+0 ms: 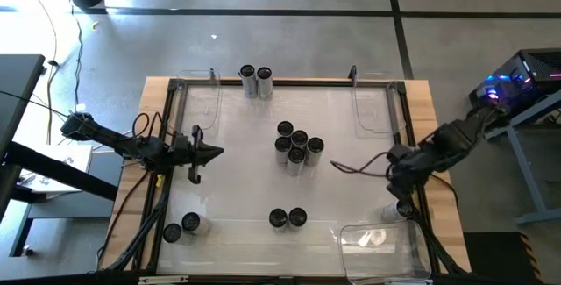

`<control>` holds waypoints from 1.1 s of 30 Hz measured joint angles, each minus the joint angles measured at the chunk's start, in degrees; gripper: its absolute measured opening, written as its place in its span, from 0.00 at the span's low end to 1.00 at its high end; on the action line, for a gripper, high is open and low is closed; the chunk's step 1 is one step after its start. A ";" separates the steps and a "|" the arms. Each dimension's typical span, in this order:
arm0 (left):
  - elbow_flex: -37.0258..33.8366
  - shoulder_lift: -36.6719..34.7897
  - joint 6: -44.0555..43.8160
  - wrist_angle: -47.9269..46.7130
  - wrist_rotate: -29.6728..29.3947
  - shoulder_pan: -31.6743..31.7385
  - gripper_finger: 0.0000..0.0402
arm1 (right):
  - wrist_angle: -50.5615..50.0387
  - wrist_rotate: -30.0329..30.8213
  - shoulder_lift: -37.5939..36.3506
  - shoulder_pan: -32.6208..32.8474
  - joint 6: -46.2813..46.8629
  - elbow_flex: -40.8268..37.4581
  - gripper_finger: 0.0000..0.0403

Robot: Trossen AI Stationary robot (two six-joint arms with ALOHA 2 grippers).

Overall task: Sort soda cans
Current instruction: Put the yellow soda can into the top right transparent bin

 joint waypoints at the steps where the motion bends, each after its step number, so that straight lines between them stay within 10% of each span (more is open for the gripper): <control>1: 0.00 0.00 0.00 -0.18 -0.01 0.00 0.00 | 0.22 0.53 0.10 1.53 1.52 -0.69 0.71; 16: 0.00 0.00 0.04 -0.75 -0.02 0.00 0.00 | 7.50 4.29 0.35 15.98 20.19 -10.33 0.72; 33: 0.00 0.00 1.54 -0.73 -1.65 0.11 0.00 | 12.23 3.47 0.03 17.04 19.07 -13.78 0.82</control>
